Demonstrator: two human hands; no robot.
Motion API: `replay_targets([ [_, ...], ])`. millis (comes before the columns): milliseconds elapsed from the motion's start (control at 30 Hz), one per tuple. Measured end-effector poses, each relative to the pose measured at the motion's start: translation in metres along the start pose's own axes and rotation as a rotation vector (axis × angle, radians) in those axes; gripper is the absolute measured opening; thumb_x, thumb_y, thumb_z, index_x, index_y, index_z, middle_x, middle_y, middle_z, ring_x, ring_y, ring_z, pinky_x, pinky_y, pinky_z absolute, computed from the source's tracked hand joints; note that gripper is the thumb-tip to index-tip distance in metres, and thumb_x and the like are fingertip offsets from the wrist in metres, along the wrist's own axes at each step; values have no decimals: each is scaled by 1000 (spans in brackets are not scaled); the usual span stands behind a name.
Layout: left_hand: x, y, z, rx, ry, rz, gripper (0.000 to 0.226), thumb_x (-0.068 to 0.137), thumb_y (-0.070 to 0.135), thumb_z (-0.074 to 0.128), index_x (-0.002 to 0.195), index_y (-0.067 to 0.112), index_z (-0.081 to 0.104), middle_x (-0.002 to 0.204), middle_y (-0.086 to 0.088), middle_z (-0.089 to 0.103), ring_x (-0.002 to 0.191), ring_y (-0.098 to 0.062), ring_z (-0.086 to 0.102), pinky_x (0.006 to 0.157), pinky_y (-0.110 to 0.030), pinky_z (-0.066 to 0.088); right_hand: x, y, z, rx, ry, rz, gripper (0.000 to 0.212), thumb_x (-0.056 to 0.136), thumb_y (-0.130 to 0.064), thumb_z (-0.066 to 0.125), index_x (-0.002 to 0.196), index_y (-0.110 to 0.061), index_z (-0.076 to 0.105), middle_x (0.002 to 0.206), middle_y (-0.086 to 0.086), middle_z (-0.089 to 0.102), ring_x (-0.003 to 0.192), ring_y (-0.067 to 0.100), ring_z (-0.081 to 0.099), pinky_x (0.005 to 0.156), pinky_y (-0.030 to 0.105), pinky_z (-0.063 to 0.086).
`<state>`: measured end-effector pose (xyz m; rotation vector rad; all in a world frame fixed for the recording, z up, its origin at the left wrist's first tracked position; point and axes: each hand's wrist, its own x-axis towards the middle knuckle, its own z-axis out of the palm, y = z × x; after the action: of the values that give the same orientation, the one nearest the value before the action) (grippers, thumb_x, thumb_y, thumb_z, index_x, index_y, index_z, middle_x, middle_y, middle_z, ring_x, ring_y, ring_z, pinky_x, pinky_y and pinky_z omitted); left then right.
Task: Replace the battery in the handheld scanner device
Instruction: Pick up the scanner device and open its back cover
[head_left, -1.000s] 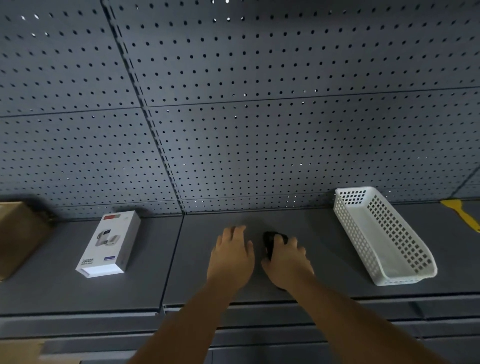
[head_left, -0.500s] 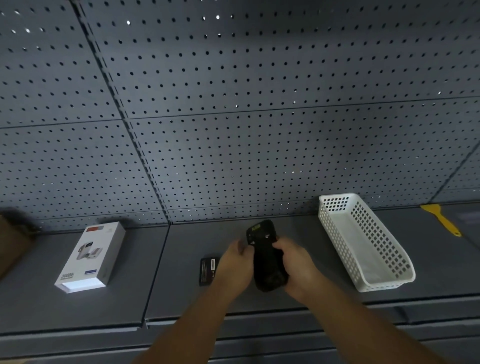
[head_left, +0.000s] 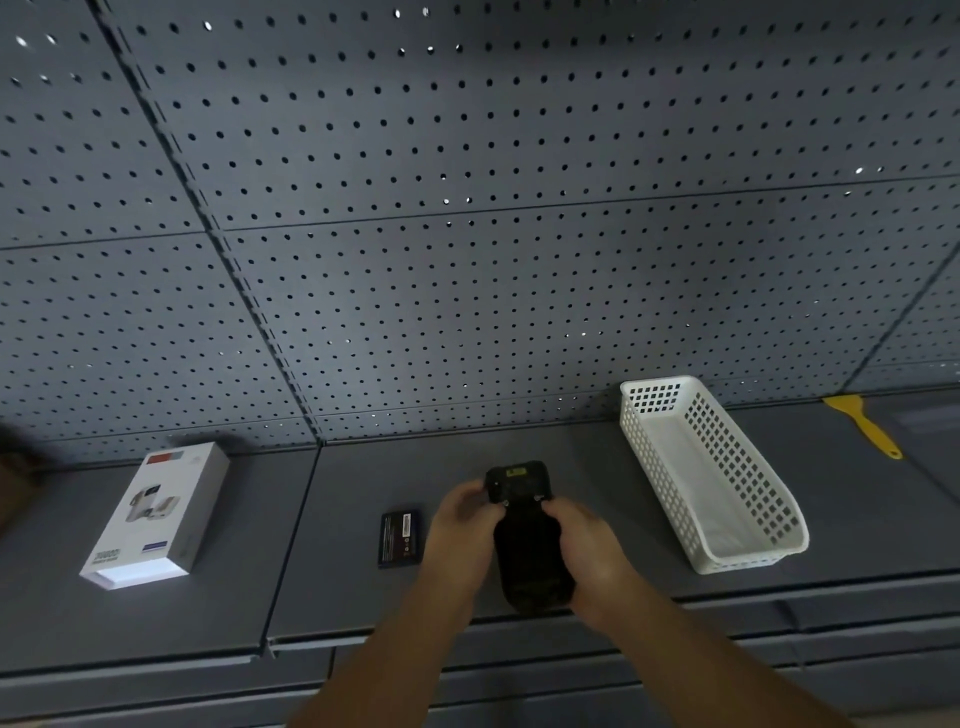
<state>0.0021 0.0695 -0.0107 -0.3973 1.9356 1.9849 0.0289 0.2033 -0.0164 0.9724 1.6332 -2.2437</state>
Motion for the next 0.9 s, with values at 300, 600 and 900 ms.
replay_targets([
  [300,-4,0,2,-50,-83,33,46,96,4,60,132,33,64,117,-6,72,91,-7,73,68,-15,56,-2,0,1,30,-7,50,24,100,-29,53,110,-17,72,107,23,76,94,42,74,68,49,63],
  [600,2,-2,4,-28,-92,91,37,97,4,62,125,29,68,119,-12,74,109,-25,71,91,-34,58,-3,1,1,29,36,-13,24,98,-26,54,103,-13,73,95,22,75,80,37,73,57,40,61],
  [900,0,-5,6,-34,-91,123,39,103,10,55,134,34,62,113,-5,74,98,-13,73,78,-22,57,-6,1,1,32,25,-29,23,100,-29,55,101,-16,74,104,25,77,97,45,75,68,51,64],
])
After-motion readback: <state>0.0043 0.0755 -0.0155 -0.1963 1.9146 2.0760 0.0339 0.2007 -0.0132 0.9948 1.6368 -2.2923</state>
